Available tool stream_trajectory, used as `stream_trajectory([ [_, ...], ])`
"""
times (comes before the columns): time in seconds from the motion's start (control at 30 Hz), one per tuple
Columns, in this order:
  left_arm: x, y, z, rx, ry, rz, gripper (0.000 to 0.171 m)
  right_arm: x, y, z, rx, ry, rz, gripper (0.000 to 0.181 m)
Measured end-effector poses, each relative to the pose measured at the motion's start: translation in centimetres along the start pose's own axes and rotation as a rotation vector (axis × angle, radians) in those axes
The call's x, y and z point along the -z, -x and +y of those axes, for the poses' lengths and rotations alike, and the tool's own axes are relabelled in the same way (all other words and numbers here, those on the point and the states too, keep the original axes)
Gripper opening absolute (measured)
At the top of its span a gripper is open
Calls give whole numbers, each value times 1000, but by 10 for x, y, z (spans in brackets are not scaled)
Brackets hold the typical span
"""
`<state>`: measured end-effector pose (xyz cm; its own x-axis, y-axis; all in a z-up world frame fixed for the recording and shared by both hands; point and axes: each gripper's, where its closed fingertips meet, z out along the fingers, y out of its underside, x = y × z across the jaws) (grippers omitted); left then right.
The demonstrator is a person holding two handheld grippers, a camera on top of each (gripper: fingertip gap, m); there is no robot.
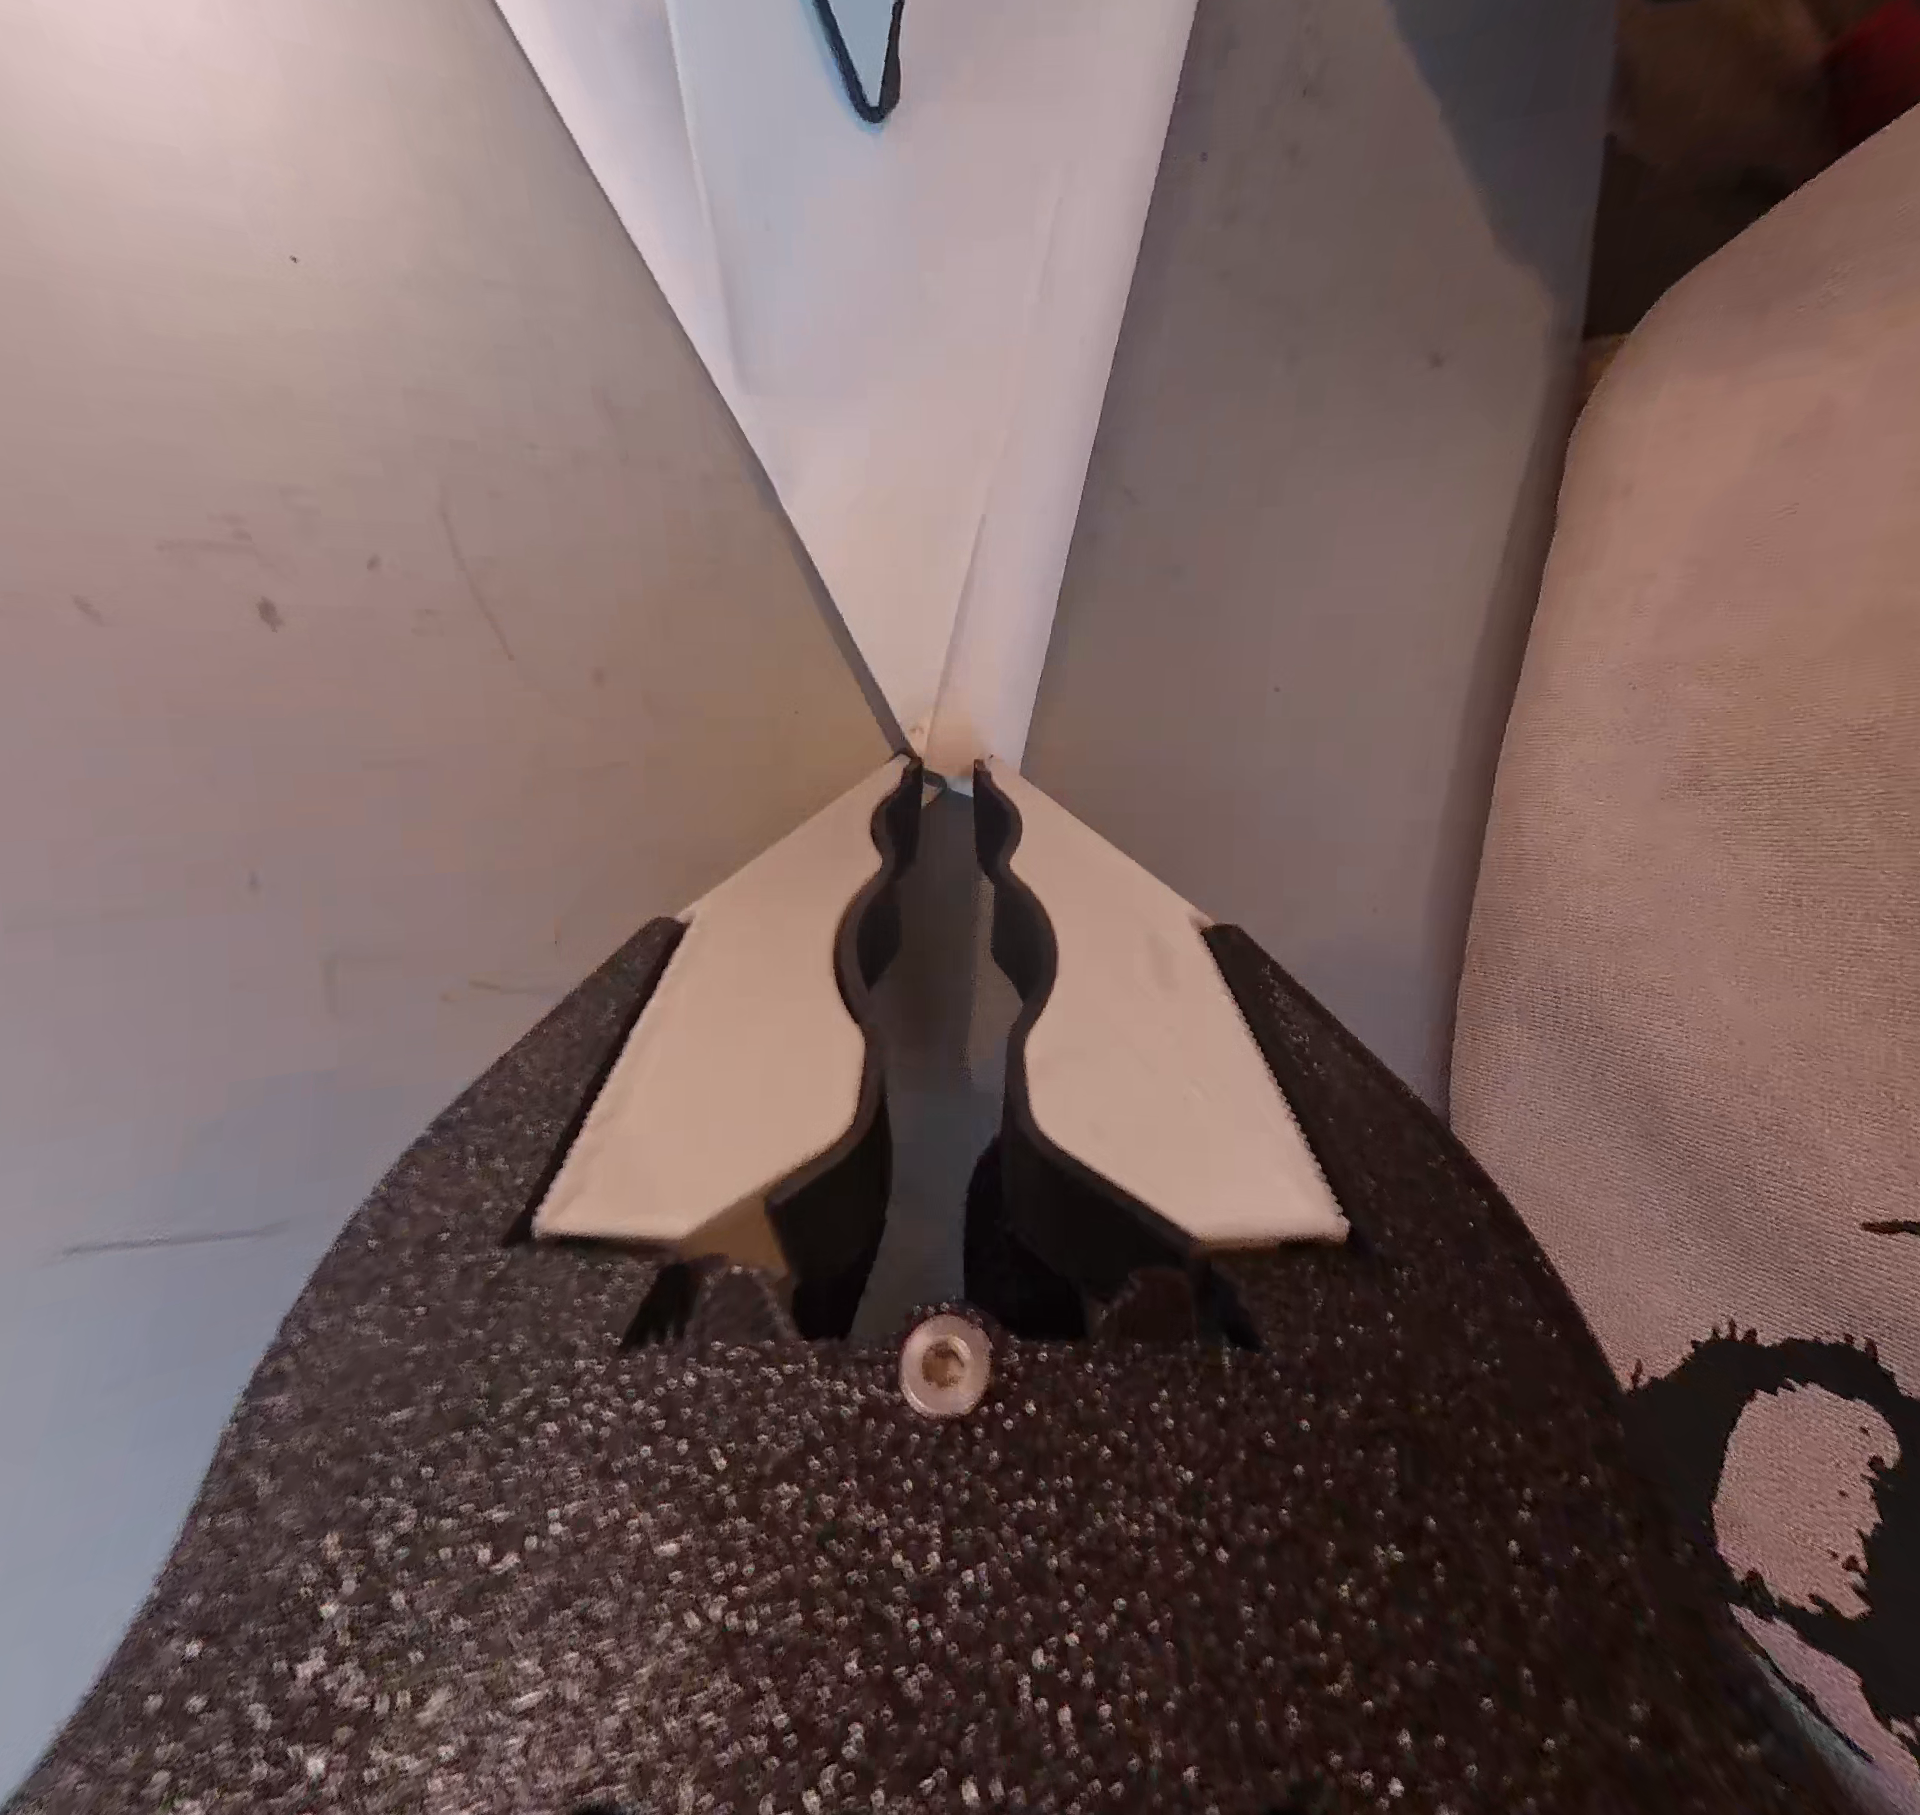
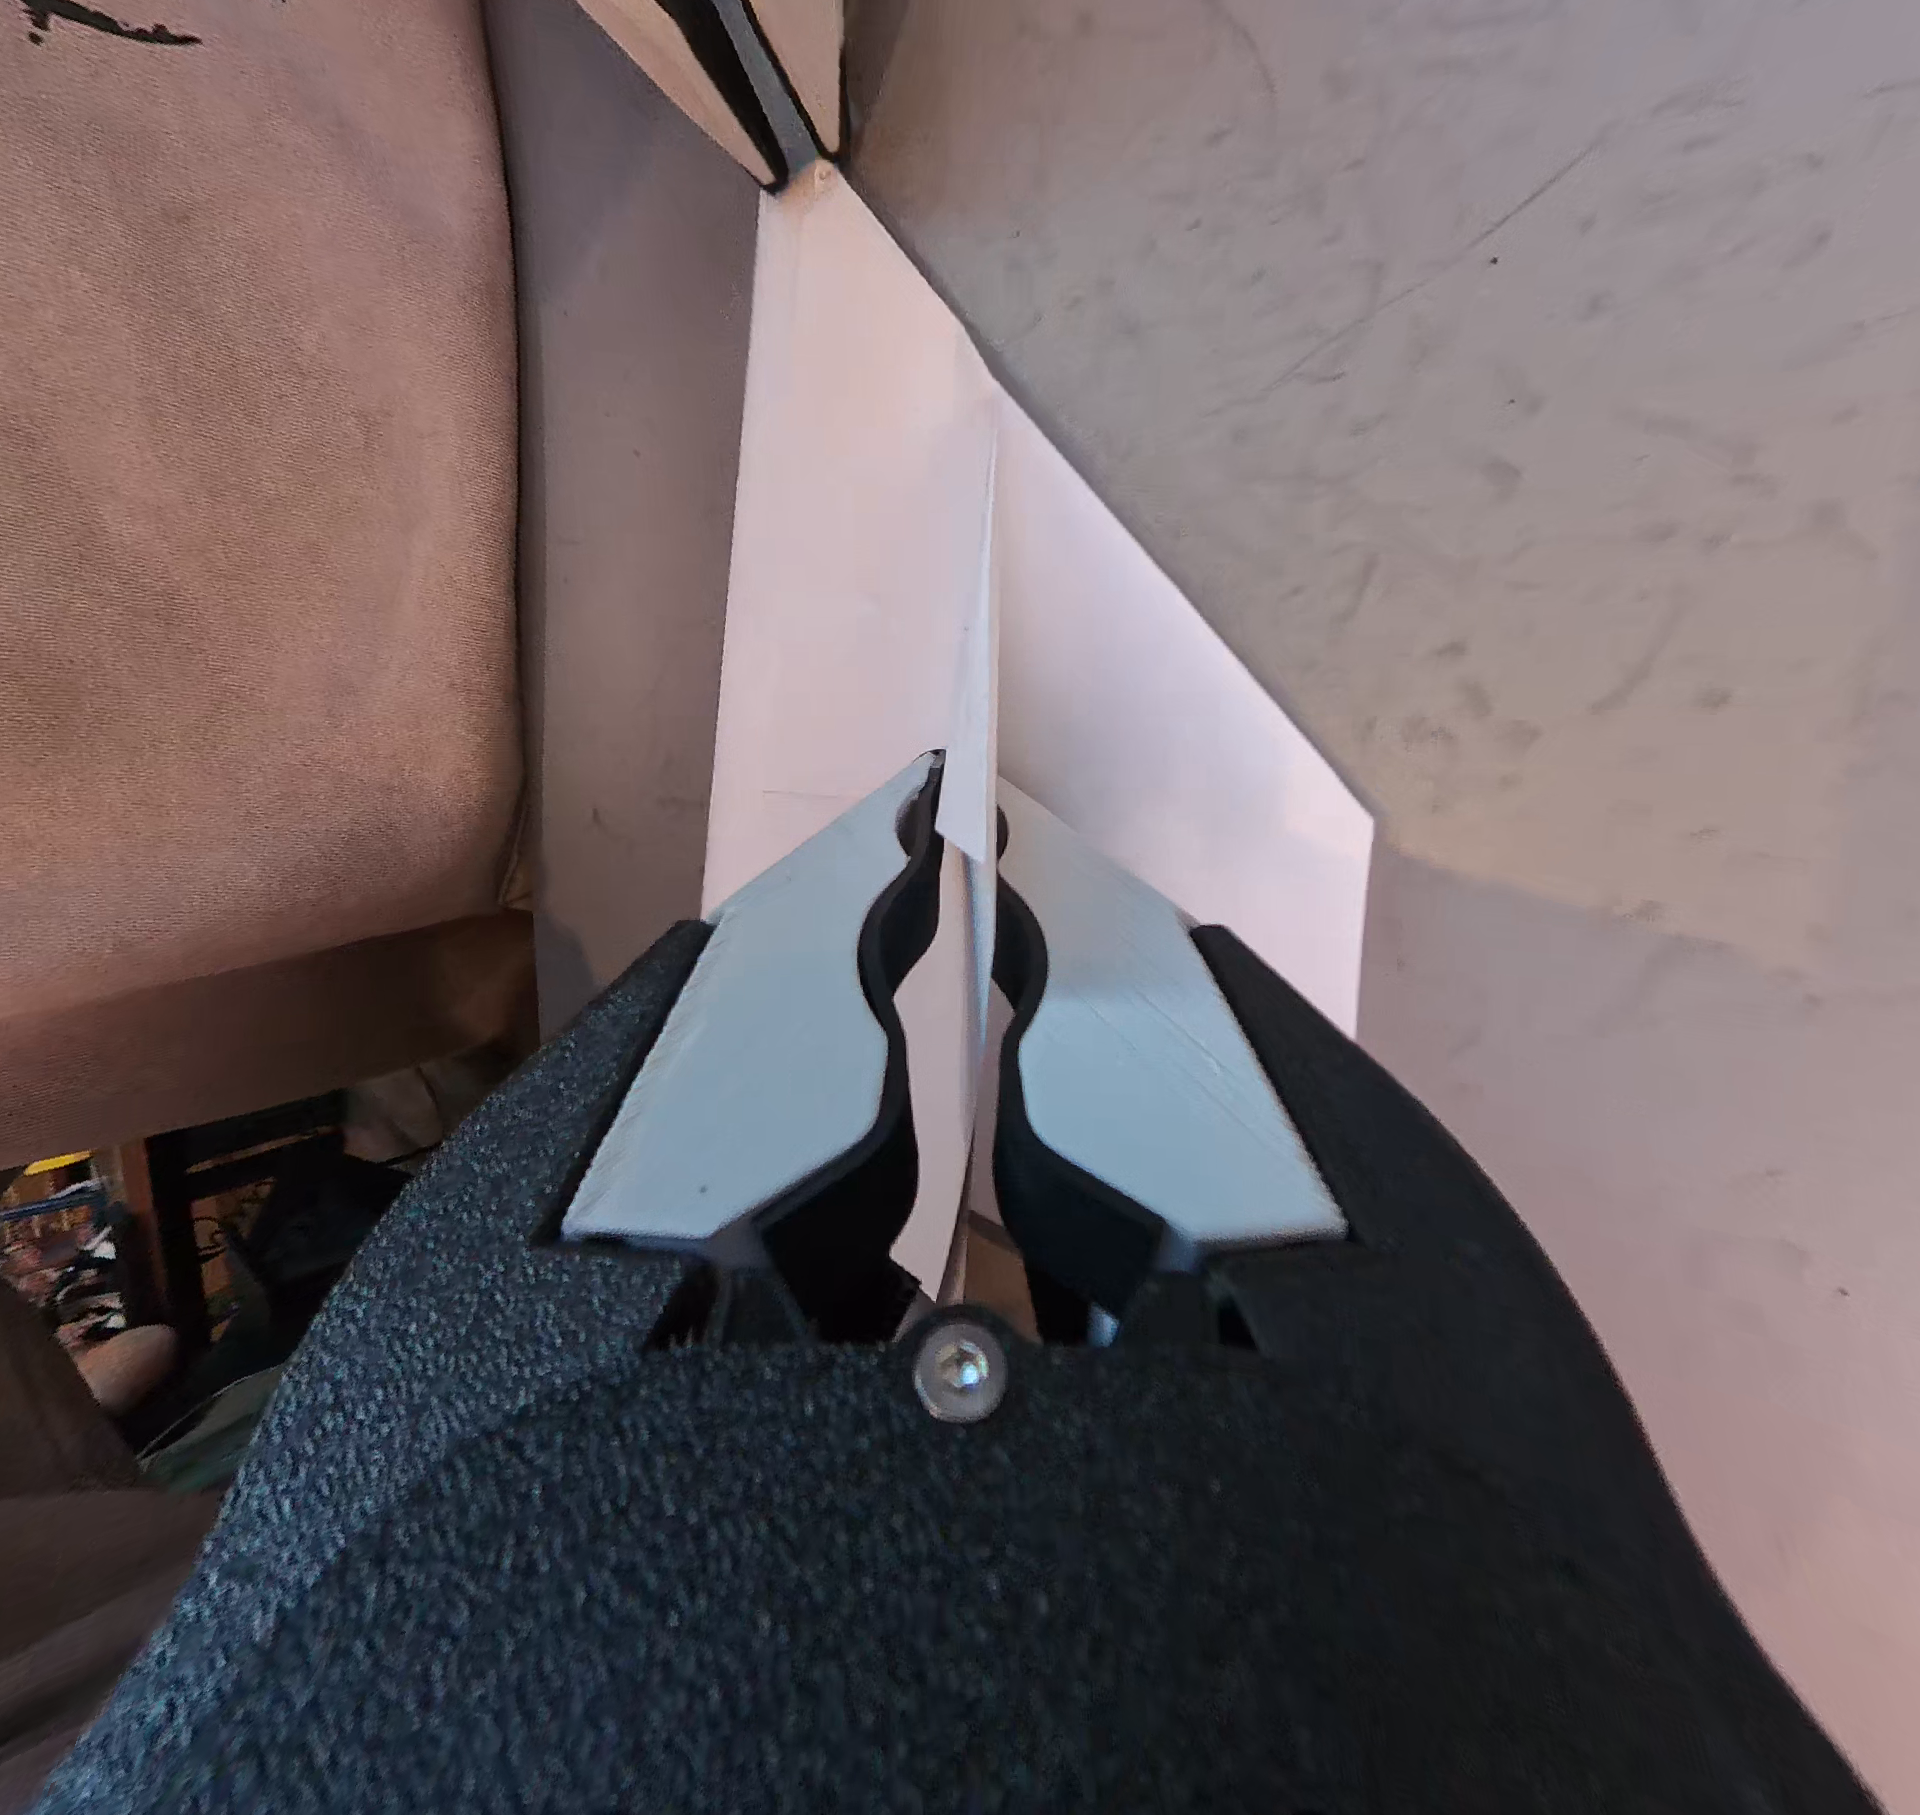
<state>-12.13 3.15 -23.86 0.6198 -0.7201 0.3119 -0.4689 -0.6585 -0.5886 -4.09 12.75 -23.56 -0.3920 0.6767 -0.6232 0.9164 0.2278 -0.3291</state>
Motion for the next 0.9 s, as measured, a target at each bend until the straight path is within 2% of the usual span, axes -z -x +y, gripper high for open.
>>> stream_trajectory([
  [0.2,-2,0,-1,-32,2,-17,8,-2,2,6,37,20,36,0],
  [0.3,3,-5,-2,-27,-19,24,9,-2,6,9,76,20,59,0],
  [0.5,21,-11,-4,-38,-104,75,15,9,33,13,202,2,130,0],
  [0.67,3,-25,-11,-93,-123,91,15,0,44,23,220,37,145,0],
  [0.9,-14,-31,-5,-165,-47,58,10,-14,35,36,197,83,148,0],
])
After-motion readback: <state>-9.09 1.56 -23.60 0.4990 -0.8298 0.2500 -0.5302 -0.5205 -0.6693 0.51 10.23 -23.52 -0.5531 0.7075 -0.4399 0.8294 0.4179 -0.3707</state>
